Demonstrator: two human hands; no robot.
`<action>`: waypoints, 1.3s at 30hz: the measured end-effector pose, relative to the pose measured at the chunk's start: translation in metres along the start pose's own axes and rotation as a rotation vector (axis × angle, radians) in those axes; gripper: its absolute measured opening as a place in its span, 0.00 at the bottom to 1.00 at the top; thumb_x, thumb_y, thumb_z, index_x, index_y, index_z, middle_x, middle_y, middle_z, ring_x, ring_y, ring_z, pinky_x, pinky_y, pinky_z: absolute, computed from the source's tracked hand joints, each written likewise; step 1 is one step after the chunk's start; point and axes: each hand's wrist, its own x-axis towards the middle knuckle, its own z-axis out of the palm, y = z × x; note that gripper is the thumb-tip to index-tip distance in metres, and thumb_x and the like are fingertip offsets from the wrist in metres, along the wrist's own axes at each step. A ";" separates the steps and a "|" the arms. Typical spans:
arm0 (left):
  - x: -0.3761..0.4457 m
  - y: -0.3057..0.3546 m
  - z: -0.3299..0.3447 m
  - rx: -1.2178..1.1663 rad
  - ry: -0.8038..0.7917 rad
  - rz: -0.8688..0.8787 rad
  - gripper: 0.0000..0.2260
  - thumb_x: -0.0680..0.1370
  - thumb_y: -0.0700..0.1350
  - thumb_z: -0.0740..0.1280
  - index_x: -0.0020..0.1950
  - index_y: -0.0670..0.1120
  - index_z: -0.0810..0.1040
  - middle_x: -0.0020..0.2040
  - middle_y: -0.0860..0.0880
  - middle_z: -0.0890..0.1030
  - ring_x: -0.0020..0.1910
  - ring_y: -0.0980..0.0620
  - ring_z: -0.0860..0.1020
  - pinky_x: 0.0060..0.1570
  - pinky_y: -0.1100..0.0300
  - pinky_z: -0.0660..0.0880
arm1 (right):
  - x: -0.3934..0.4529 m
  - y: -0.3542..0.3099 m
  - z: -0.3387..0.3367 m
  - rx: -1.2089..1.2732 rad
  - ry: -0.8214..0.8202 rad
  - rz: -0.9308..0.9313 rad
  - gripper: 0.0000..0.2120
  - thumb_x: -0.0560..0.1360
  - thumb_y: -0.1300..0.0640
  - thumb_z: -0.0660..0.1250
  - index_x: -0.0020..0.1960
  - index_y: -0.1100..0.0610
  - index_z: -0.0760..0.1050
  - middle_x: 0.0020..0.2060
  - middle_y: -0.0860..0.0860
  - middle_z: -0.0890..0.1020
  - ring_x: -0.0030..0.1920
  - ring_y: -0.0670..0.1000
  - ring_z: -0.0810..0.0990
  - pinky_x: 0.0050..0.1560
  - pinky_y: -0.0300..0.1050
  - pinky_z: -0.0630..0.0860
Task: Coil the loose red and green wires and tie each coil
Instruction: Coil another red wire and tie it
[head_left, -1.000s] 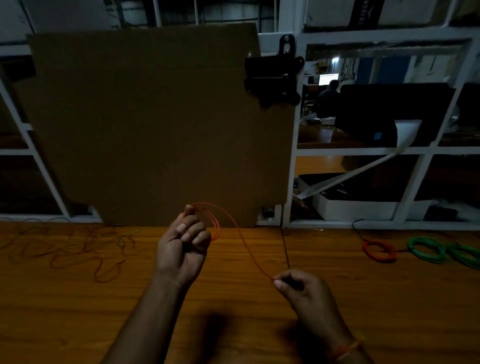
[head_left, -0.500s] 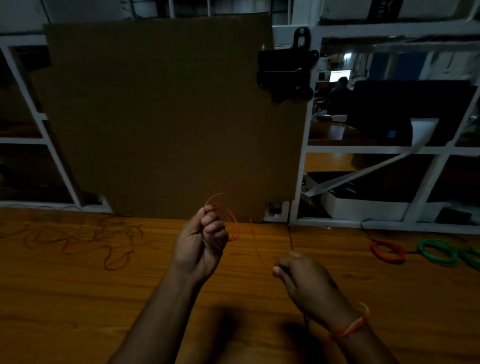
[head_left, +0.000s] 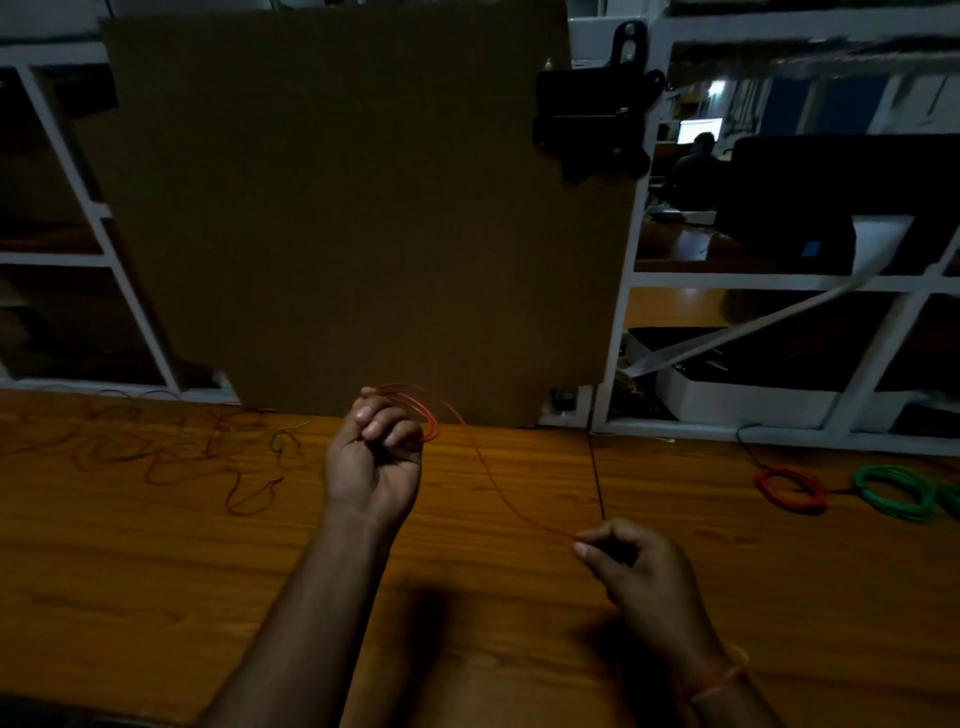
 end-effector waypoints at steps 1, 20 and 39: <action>0.000 -0.003 0.001 0.032 0.017 0.003 0.10 0.85 0.41 0.56 0.48 0.46 0.75 0.32 0.56 0.72 0.26 0.61 0.69 0.26 0.70 0.64 | 0.001 -0.003 -0.001 -0.074 -0.043 -0.071 0.07 0.76 0.58 0.74 0.43 0.47 0.83 0.42 0.41 0.83 0.46 0.41 0.81 0.45 0.38 0.76; -0.044 -0.053 -0.041 1.132 -0.393 -0.324 0.11 0.85 0.49 0.58 0.49 0.43 0.72 0.30 0.51 0.64 0.28 0.54 0.59 0.28 0.60 0.56 | 0.006 -0.063 -0.009 0.013 -0.009 -0.370 0.07 0.76 0.59 0.72 0.48 0.47 0.84 0.45 0.42 0.82 0.49 0.45 0.82 0.48 0.36 0.78; -0.057 -0.062 -0.036 0.776 -0.439 -0.509 0.11 0.83 0.49 0.58 0.47 0.44 0.74 0.30 0.52 0.60 0.26 0.55 0.55 0.27 0.62 0.54 | 0.017 -0.059 0.022 0.636 -0.052 0.107 0.05 0.83 0.57 0.62 0.51 0.55 0.75 0.46 0.58 0.82 0.49 0.58 0.82 0.48 0.55 0.78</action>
